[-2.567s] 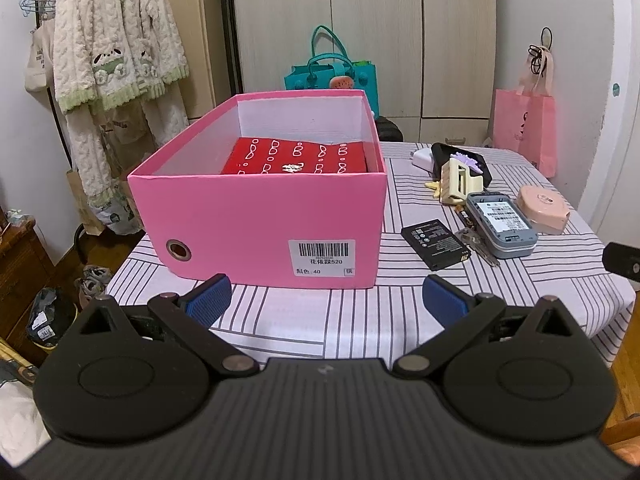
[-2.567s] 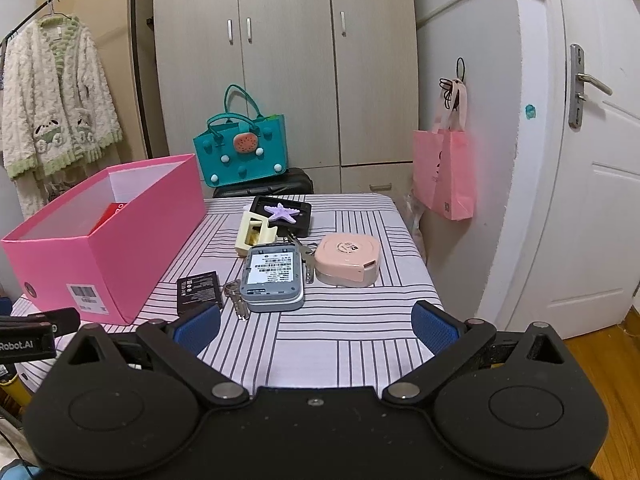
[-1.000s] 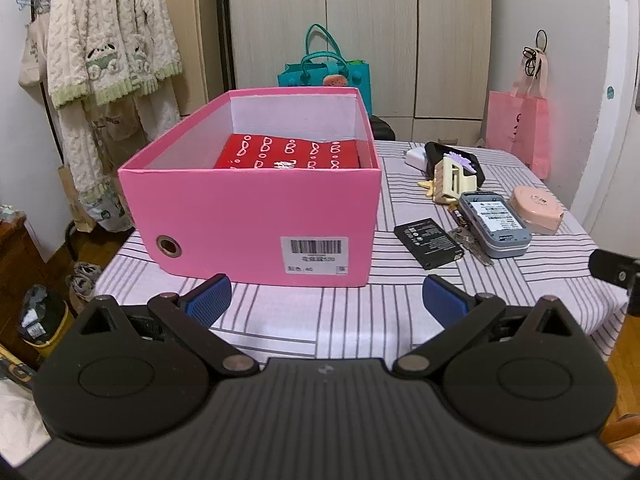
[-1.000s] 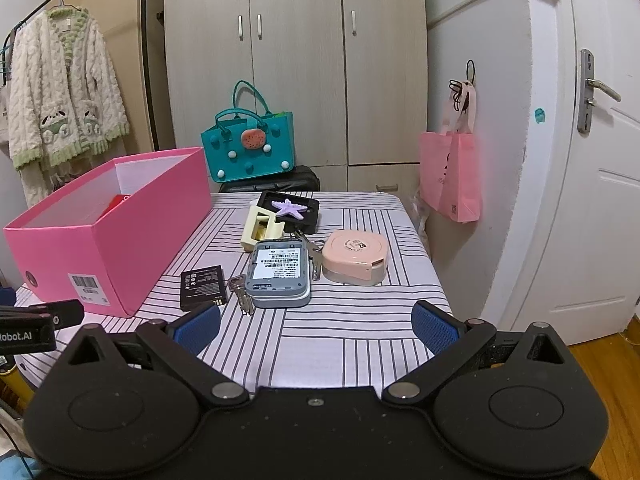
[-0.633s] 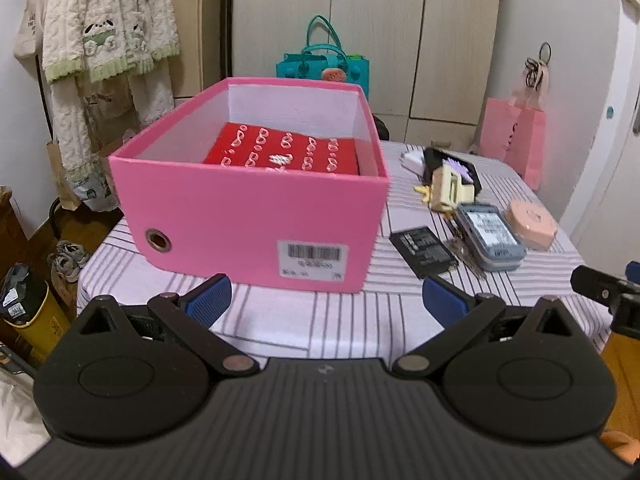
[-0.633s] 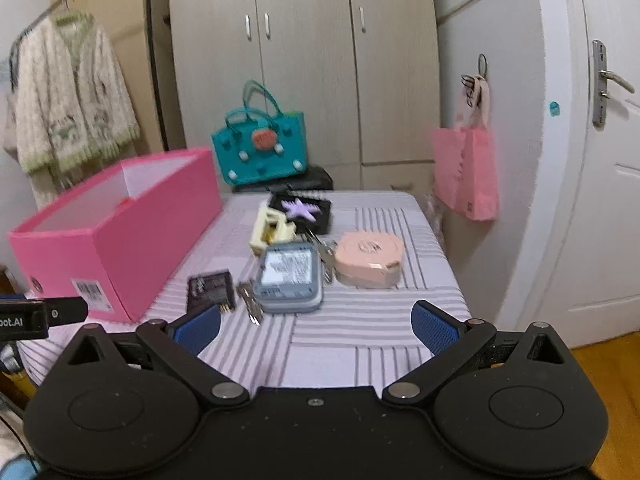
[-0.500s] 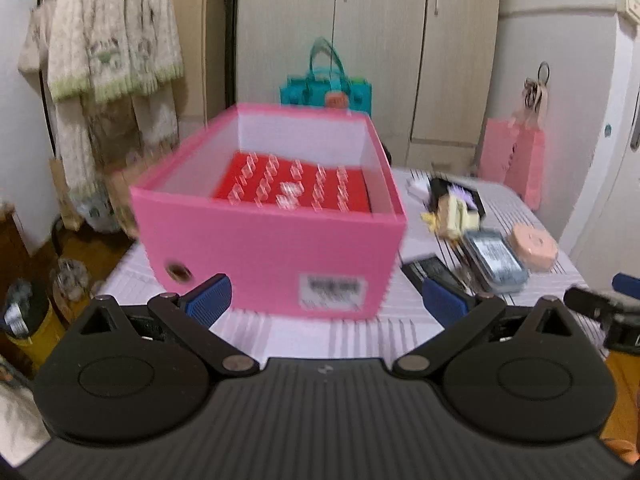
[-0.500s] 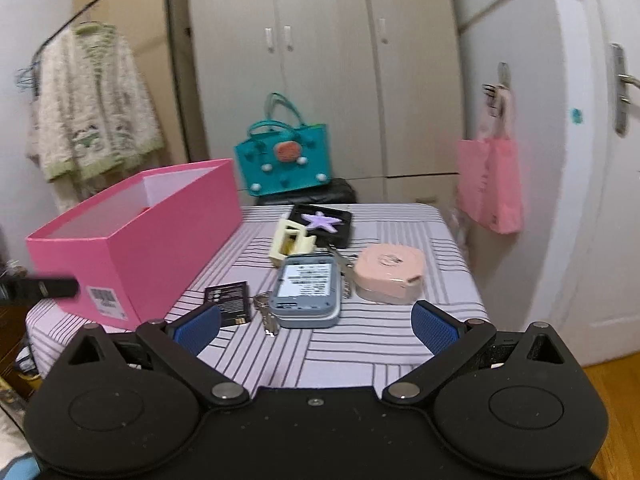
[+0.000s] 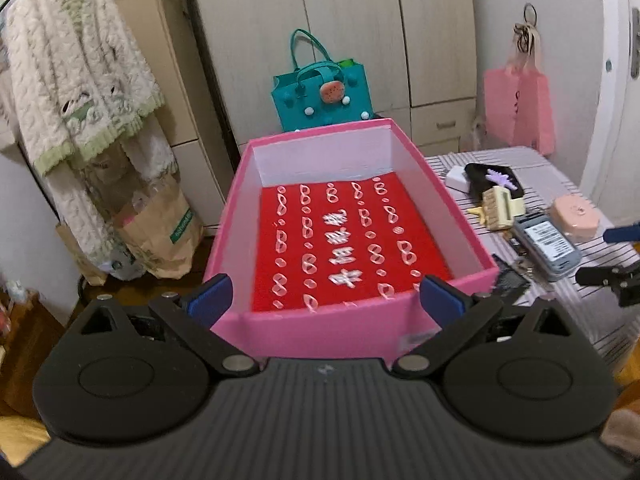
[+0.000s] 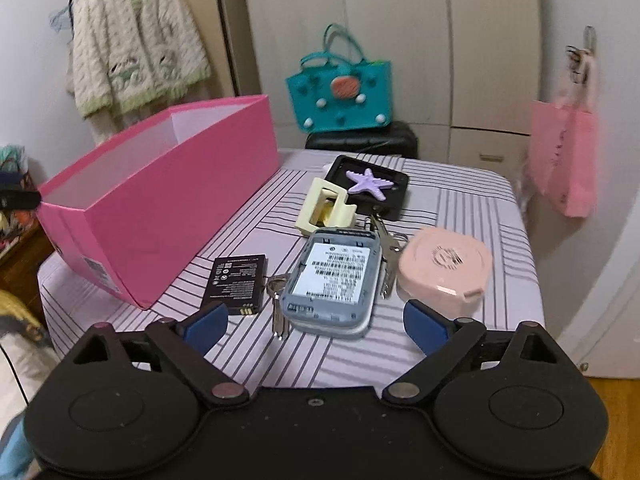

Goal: Organize rigid objects
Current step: 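Reach the right tool to the grey barcode device and grasp it, then carry the grey device into the pink box and release it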

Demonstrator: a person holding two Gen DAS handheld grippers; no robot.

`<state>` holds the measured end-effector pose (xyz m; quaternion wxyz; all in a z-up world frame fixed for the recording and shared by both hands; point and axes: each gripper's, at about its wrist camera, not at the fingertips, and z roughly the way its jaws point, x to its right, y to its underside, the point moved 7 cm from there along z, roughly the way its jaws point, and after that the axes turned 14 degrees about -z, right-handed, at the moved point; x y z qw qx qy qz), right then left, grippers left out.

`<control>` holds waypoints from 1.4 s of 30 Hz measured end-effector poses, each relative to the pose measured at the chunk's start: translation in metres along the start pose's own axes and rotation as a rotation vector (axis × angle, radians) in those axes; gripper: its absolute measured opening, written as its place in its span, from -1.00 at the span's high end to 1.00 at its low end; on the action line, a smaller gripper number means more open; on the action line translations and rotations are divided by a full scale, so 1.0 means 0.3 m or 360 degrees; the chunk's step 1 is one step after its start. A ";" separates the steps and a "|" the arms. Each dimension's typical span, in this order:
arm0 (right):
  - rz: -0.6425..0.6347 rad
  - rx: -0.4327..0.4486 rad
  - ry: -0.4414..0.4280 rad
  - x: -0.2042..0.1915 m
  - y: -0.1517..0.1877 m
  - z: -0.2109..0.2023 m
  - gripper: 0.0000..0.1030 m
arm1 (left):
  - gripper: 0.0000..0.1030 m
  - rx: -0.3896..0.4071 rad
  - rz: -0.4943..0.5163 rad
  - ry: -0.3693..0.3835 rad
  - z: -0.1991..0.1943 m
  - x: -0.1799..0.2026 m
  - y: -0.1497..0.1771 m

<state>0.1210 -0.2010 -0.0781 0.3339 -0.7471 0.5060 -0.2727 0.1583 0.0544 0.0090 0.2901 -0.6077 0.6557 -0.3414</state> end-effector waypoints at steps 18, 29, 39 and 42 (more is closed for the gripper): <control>-0.0002 -0.0397 0.0009 0.060 -0.081 0.262 -0.30 | -0.17 -0.0388 0.0000 -0.0249 0.351 -0.320 -0.184; -0.0043 -0.0455 -0.0022 0.069 -0.109 0.279 -0.26 | 0.53 -0.0470 0.0025 -0.0113 0.453 -0.298 -0.164; 0.0020 -0.0443 -0.0154 0.081 -0.145 0.288 -0.26 | 0.91 -0.0482 -0.0023 -0.0029 0.462 -0.286 -0.158; -0.0005 -0.0439 -0.0151 0.068 -0.146 0.301 -0.26 | 0.91 -0.0496 -0.0043 -0.0022 0.463 -0.285 -0.155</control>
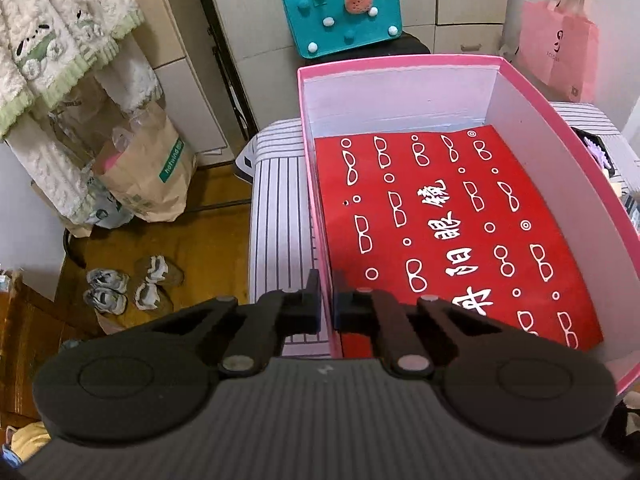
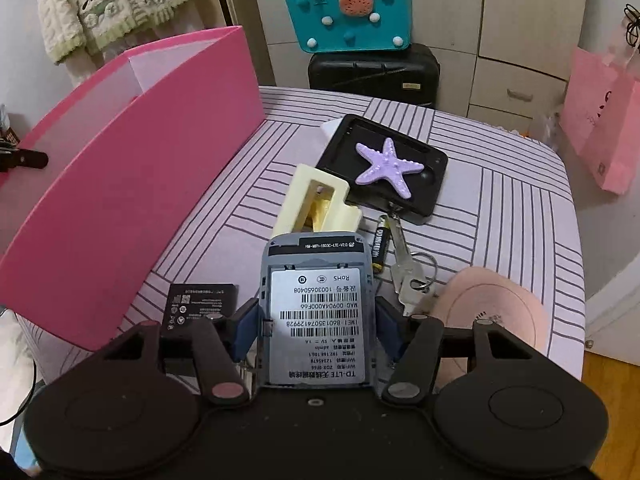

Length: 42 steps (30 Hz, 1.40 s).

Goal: Organize rigid objects
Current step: 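Carry the grey device into the pink box and release it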

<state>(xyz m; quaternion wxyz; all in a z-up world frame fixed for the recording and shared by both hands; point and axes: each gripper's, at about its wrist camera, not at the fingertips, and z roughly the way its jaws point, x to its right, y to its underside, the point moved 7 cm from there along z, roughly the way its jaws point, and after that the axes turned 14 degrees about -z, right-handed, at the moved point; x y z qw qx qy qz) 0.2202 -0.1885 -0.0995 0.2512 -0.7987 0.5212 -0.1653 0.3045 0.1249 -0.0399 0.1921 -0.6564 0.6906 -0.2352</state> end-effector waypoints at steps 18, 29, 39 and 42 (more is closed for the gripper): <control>-0.0188 0.0183 -0.0174 -0.082 -0.270 -0.199 -0.26 | 0.92 -0.0028 -0.0005 0.0007 -0.012 -0.005 -0.003; -0.0498 0.0036 -0.0588 -0.421 -0.601 -0.086 -0.26 | 0.91 -0.0113 0.0066 -0.0039 -0.029 0.019 0.013; -0.0365 -0.0278 -0.0629 -0.532 -0.714 0.309 -0.26 | 0.91 -0.0170 0.0031 -0.0008 -0.021 0.007 -0.001; -0.0338 -0.0307 -0.0578 -0.543 -0.750 0.382 -0.26 | 0.91 -0.0179 0.0025 0.0004 -0.016 0.002 -0.005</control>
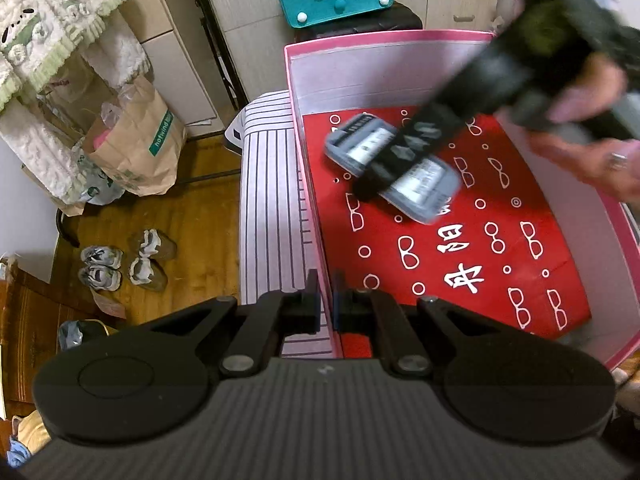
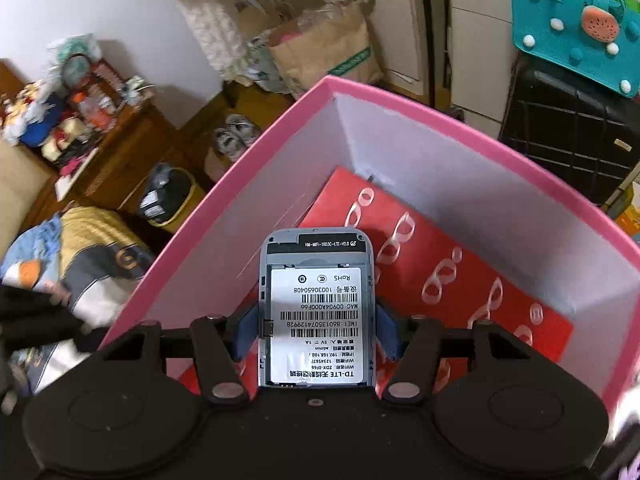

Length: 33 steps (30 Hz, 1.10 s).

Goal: Organize rigid objects
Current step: 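Carry the grey device into the pink box and release it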

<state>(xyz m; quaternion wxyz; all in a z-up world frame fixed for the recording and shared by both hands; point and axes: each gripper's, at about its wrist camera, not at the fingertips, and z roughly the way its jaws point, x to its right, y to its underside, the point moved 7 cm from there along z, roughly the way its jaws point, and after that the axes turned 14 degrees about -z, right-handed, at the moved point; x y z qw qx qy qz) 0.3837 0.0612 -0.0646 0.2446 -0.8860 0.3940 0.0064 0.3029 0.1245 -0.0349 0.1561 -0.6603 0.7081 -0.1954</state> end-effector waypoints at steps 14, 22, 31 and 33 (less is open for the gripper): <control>-0.0047 0.0021 0.0211 0.055 -0.071 0.033 -0.51 | 0.89 -0.0038 -0.0019 0.0050 -0.004 -0.012 -0.006; -0.0095 0.0290 0.0120 0.021 0.063 -0.329 -0.51 | 0.89 -0.0027 -0.0037 0.0072 0.000 -0.024 -0.012; -0.0118 0.0561 0.0394 0.028 0.377 -0.560 -0.52 | 0.88 -0.0019 -0.0088 0.0091 0.006 -0.031 -0.014; -0.0091 0.0523 0.0429 0.042 0.451 -0.566 -0.52 | 0.88 -0.0017 -0.0117 0.0098 0.004 -0.037 -0.010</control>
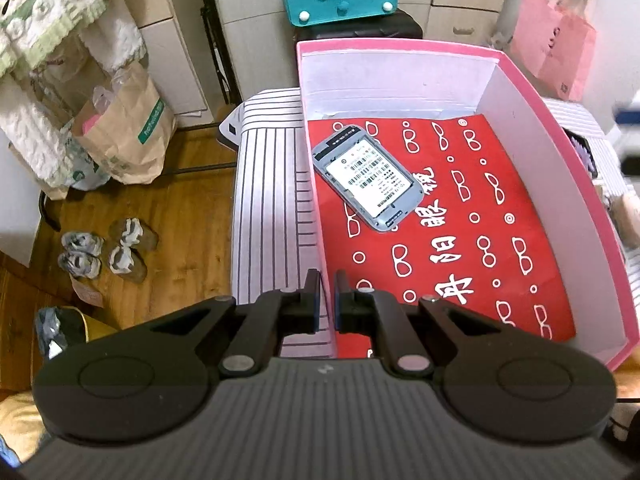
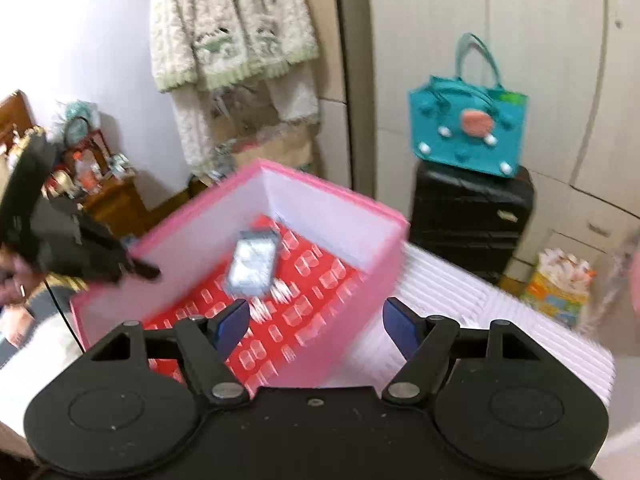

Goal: Organize rigid objects
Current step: 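Carry the grey device into the pink box and release it, then grasp the white Wi-Fi router with the right tool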

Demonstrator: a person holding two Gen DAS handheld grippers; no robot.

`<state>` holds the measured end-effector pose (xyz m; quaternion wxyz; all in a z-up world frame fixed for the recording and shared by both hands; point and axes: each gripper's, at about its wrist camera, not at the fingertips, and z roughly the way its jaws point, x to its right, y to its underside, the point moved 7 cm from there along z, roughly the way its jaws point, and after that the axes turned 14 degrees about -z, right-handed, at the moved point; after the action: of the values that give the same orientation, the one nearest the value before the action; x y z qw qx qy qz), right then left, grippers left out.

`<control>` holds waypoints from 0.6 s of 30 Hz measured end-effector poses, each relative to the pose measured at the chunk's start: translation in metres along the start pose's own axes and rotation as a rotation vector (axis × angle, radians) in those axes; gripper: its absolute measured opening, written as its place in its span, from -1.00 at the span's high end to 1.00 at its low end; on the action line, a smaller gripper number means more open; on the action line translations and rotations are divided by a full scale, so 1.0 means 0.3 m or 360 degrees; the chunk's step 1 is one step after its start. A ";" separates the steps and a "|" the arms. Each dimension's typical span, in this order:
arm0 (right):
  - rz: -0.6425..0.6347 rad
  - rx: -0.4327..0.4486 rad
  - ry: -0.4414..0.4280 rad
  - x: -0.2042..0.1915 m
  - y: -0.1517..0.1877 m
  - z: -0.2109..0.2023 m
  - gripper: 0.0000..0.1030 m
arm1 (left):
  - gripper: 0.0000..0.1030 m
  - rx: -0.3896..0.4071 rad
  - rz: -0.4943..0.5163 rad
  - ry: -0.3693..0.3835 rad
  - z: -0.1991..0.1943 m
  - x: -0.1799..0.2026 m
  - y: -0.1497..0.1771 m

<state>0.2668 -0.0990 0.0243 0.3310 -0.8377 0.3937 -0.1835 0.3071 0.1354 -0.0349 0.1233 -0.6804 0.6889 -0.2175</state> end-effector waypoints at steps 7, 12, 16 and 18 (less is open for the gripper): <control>0.0057 -0.0192 0.0118 0.059 0.260 -0.015 -0.50 | 0.86 0.0025 -0.0064 0.0067 -0.007 -0.019 -0.001; 0.0120 -0.0351 0.0181 0.084 0.429 0.022 -0.43 | 0.86 0.0049 -0.0064 0.0060 -0.006 -0.009 0.000; 0.0165 -0.0427 0.0138 0.087 0.497 0.060 -0.43 | 0.87 0.0045 -0.0068 0.0051 0.006 -0.005 -0.010; 0.0182 -0.0453 0.0128 0.083 0.515 0.080 -0.43 | 0.87 0.0036 -0.0076 0.0052 0.008 -0.007 -0.014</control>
<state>0.2129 -0.1813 -0.0995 0.2029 -0.8444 0.4756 -0.1402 0.3122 0.1373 -0.0354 0.1144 -0.6917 0.6718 -0.2391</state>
